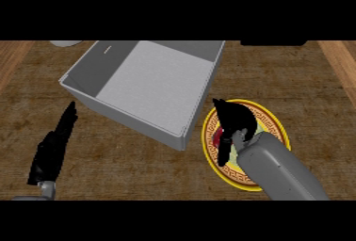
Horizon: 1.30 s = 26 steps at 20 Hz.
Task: Pick the can from the plate and place it in the cardboard box
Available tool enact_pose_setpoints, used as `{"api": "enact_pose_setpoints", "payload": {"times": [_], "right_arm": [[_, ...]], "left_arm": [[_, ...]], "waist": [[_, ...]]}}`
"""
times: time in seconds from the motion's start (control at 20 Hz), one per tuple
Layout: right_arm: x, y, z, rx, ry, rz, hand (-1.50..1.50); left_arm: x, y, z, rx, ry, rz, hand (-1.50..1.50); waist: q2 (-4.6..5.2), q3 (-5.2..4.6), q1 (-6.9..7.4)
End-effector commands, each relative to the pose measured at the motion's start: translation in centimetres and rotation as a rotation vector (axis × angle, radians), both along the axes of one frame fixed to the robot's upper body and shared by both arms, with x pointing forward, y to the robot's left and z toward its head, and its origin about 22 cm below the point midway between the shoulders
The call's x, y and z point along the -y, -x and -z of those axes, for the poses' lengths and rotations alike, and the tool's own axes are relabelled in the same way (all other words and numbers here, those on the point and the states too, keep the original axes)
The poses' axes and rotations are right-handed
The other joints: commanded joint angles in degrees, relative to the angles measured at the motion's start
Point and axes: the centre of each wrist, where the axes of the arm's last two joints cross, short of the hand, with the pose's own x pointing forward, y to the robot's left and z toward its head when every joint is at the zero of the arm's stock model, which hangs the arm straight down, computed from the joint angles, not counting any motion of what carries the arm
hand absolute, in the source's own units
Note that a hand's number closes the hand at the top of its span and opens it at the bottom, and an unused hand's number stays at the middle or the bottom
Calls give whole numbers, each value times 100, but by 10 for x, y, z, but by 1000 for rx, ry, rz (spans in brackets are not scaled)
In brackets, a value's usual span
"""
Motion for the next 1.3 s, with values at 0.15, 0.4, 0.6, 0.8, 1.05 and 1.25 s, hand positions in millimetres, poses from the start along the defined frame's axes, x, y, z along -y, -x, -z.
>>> {"api": "enact_pose_setpoints", "payload": {"times": [0.15,0.4,0.6,0.8,1.05,1.25], "right_arm": [[-20,-6,-10,-22,51,32,-150],[1,1,27,-68,74,27,-150],[20,-10,25,-87,91,32,-150],[-9,-5,31,-96,27,59,150],[-2,3,34,115,150,-34,150],[1,0,25,188,162,-54,150]], "left_arm": [[-14,-3,-1,13,-5,11,0],[6,0,-1,9,3,-3,0],[7,-4,-7,11,-2,8,0],[-13,-6,5,17,14,4,0],[8,9,5,-13,8,9,0],[13,-10,-15,16,0,4,0]], "waist": [[3,0,12],[3,2,6],[5,1,-2],[8,0,1],[2,2,18],[1,2,-3]]}}
